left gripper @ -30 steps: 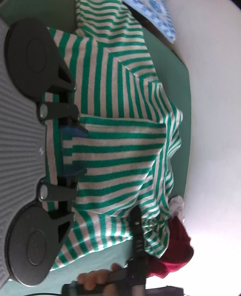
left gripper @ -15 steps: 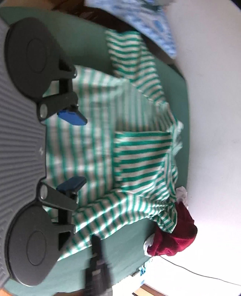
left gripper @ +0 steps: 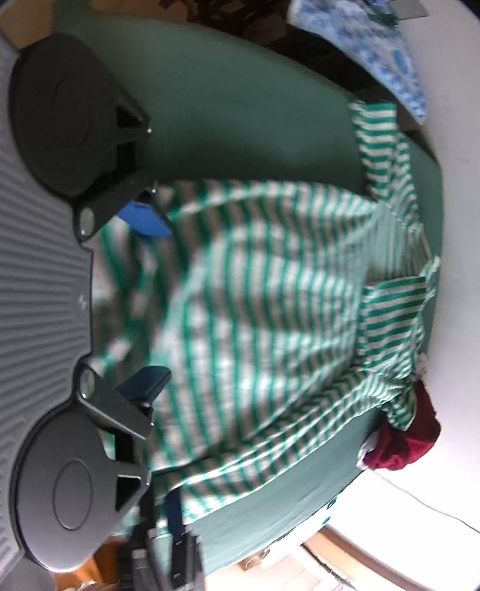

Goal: Fold clothes

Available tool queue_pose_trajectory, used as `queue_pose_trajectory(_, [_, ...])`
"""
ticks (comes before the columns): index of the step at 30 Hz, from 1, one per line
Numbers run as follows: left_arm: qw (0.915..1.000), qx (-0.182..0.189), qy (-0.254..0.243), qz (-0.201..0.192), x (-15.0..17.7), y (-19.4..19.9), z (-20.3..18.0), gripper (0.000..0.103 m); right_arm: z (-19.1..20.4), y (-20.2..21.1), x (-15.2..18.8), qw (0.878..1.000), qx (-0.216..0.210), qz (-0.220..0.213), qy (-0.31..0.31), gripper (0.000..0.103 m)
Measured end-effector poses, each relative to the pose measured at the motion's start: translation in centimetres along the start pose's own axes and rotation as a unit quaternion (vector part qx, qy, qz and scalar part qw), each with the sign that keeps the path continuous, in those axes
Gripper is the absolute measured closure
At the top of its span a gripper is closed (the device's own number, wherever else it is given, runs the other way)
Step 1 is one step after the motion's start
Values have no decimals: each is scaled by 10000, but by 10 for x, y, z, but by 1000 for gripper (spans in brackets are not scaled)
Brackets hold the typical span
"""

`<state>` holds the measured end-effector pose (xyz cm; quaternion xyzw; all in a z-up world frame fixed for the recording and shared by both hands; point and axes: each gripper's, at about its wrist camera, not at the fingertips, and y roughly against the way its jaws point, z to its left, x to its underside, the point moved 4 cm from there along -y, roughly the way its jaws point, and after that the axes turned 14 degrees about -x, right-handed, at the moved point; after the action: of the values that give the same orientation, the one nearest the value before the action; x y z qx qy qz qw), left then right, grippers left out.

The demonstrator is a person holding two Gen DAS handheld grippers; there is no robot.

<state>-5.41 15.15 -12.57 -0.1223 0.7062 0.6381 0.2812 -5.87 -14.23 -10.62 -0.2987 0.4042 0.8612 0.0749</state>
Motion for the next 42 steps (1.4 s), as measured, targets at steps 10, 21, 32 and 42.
queue_pose_trajectory(10, [9989, -120, -433, -140, 45, 24, 40, 49, 33, -14, -24, 9975, 26, -677, -214, 73])
queue_pose_trajectory(21, [9963, 439, 730, 74, 45, 23, 47, 34, 40, -21, -31, 9970, -429, 148, 634, 69])
queue_pose_trajectory(32, [9953, -202, 923, 203, 36, 59, 45, 96, 12, -5, -50, 9954, -783, -240, 504, 65])
queue_pose_trajectory(42, [9867, -1288, 364, 924, 50, 28, 30, 71, 5, -19, -41, 9852, -1333, 463, 973, 68])
